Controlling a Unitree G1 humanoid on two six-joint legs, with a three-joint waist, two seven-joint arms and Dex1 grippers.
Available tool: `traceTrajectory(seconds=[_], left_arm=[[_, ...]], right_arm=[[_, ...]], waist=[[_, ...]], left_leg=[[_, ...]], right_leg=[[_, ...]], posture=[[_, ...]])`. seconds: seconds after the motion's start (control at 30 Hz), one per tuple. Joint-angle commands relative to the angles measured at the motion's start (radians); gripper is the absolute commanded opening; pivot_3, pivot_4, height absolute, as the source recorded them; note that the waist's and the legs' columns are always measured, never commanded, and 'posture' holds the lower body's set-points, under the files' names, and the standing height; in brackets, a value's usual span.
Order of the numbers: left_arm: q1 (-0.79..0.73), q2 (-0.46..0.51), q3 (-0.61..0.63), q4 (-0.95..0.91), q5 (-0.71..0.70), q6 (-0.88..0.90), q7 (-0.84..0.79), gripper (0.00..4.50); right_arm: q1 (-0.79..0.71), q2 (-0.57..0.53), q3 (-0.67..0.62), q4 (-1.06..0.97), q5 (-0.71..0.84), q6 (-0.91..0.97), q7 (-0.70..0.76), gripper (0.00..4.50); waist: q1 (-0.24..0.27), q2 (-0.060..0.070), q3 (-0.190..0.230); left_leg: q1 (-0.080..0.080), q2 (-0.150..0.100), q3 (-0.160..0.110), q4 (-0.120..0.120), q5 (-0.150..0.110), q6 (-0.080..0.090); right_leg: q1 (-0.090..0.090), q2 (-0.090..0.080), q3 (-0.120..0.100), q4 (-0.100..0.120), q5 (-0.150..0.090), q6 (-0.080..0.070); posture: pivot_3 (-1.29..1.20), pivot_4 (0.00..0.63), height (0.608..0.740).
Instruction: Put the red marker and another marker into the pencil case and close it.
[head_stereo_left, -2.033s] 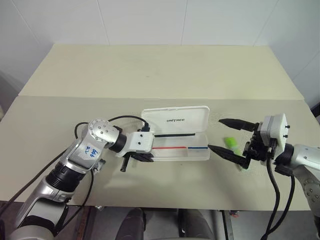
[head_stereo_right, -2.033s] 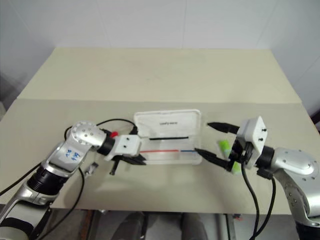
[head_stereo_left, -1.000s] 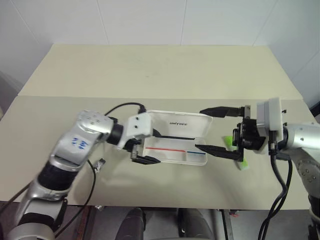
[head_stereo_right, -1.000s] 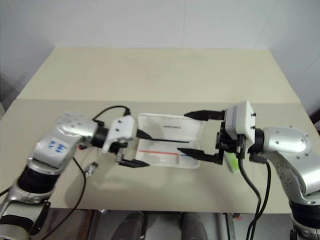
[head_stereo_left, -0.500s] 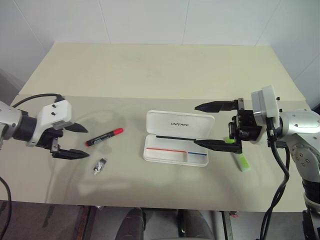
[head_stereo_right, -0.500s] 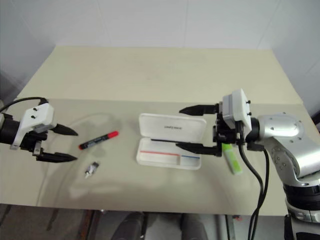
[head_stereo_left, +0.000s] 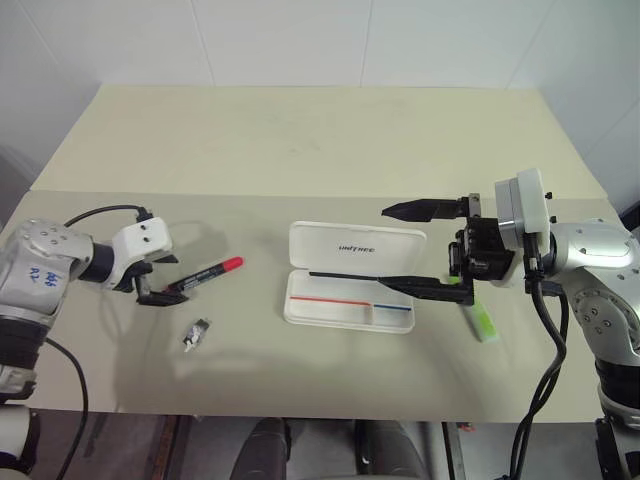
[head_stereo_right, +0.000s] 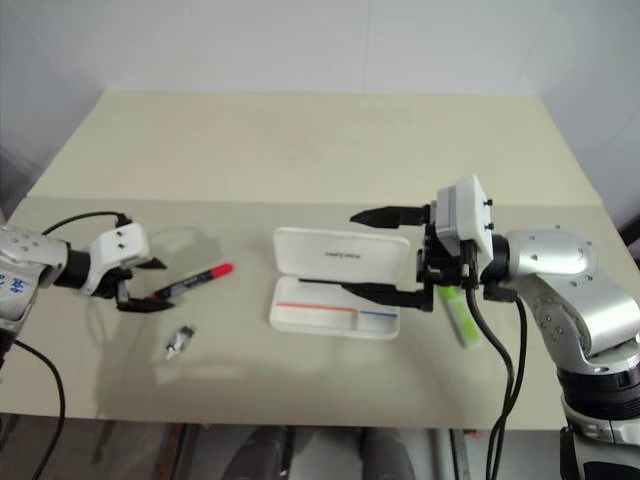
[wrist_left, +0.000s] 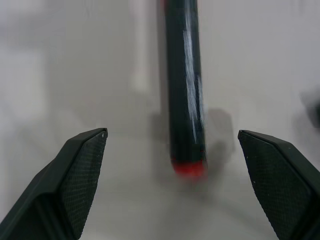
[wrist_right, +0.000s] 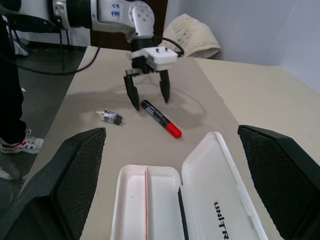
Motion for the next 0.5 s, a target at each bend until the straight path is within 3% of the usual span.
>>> traceTrajectory(seconds=[0.03,0.1,0.17,0.5], left_arm=[[-0.038,-0.012,-0.02,0.045,0.033,-0.028,-0.004,4.47],[-0.047,-0.017,-0.04,0.056,0.047,-0.034,-0.018,4.47],[-0.051,-0.014,-0.052,0.058,0.061,-0.033,-0.03,3.93],[-0.057,-0.003,-0.06,0.122,0.101,-0.08,-0.027,0.6]], right_arm=[[0.007,0.007,-0.015,-0.045,0.016,0.004,-0.021,4.5],[0.014,0.008,-0.017,-0.05,0.016,0.004,-0.026,4.5],[0.017,0.01,-0.019,-0.054,0.016,0.004,-0.033,4.5],[0.028,0.007,-0.03,-0.055,0.014,0.001,-0.049,4.5]], waist=[[-0.003,0.0,0.0],[-0.006,0.0,0.0],[-0.005,0.0,0.0],[-0.009,0.0,0.0]], left_leg=[[0.0,0.0,0.0,0.0,0.0,0.0],[0.0,0.0,0.0,0.0,0.0,0.0],[0.0,0.0,0.0,0.0,0.0,0.0],[0.004,0.002,0.0,0.006,0.0,0.0]], right_leg=[[0.0,0.0,0.0,0.0,0.0,0.0],[0.0,0.001,0.0,0.001,0.0,0.0],[0.0,0.001,0.0,0.002,0.0,0.0],[0.002,0.003,0.002,0.009,0.001,-0.002]], posture=[[0.0,0.15,0.74],[0.0,0.15,0.74],[0.0,0.15,0.74],[0.0,0.15,0.74]])
